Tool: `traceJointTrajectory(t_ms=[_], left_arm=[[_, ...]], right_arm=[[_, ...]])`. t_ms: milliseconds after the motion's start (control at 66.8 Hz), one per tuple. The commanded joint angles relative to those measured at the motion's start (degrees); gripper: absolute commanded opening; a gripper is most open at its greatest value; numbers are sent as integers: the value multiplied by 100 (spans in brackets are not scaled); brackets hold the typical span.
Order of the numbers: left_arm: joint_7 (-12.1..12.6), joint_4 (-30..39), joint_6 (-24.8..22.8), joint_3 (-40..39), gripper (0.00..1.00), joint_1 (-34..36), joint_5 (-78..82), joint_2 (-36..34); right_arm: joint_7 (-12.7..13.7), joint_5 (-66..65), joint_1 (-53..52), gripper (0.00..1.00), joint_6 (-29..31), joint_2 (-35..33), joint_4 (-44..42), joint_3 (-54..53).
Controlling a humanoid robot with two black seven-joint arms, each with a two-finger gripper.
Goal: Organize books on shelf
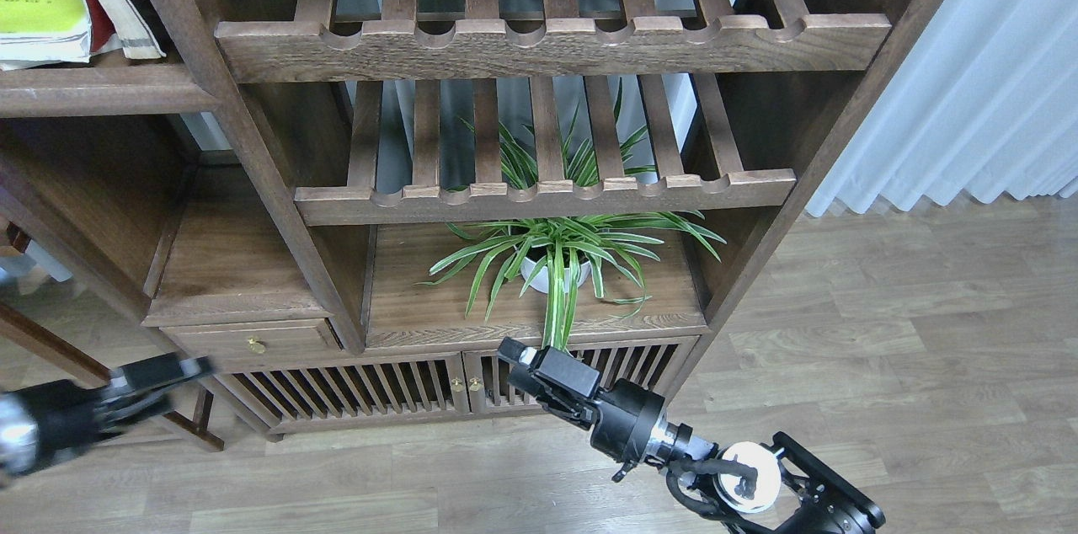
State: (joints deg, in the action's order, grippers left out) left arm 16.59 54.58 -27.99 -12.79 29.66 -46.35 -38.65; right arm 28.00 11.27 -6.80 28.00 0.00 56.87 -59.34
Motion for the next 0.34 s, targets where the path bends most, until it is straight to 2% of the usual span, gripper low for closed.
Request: traceJointTrajectory(t_ms=[0, 75, 90, 180, 329], left_arm=[[-25, -334, -1, -602, 99, -180, -31, 717], [-68, -352, -1, -673, 99, -189, -58, 938], [-199, -352, -1, -699, 99, -189, -58, 1077], [-393, -352, -1, -725, 99, -180, -49, 1184], [-438, -343, -1, -796, 99, -180, -49, 1202]], right_arm=[[0, 7, -173, 99, 0, 0, 8, -288], [0, 7, -208, 99, 0, 0, 0, -402], [0, 7, -234, 99, 0, 0, -18, -437], [0, 7, -243, 99, 0, 0, -44, -438], [0, 7, -252, 99, 0, 0, -44, -438]])
